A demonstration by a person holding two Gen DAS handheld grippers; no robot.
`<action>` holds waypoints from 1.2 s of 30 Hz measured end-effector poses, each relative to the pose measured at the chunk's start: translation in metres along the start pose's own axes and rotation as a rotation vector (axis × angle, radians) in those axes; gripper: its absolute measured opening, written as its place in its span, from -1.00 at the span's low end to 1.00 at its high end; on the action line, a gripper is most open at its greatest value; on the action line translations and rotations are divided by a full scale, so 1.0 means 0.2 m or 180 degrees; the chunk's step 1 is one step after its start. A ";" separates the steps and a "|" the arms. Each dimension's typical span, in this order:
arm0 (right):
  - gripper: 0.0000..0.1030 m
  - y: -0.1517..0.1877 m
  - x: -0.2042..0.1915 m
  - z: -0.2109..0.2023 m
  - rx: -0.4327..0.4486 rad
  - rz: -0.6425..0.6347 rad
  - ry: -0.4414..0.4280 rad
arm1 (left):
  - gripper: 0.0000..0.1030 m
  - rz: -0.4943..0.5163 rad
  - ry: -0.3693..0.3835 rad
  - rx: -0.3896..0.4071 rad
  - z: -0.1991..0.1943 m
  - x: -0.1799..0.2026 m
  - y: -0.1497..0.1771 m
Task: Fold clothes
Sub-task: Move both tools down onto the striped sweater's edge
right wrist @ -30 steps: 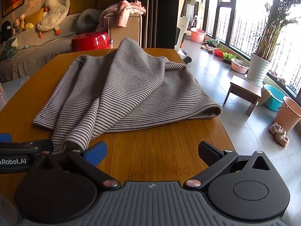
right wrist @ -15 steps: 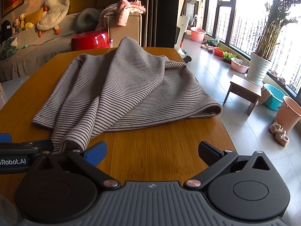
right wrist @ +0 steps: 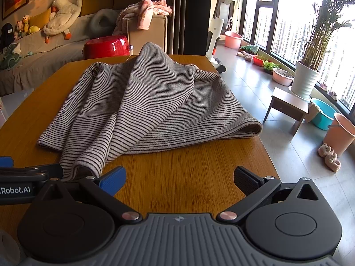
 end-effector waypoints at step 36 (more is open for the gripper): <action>1.00 -0.39 0.13 0.98 0.0139 0.0637 -0.0366 | 1.00 0.0043 0.0915 0.0305 0.87 -0.05 -0.40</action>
Point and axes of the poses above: each gripper's, at about its wrist camera, not at the fingertips, and z roughly the way its jaws point, x to its right, y to its underside, the point moved 4 cm from there along z, roughly the way its jaws point, and after that the axes turned 14 degrees about x, right-handed, at the moved point
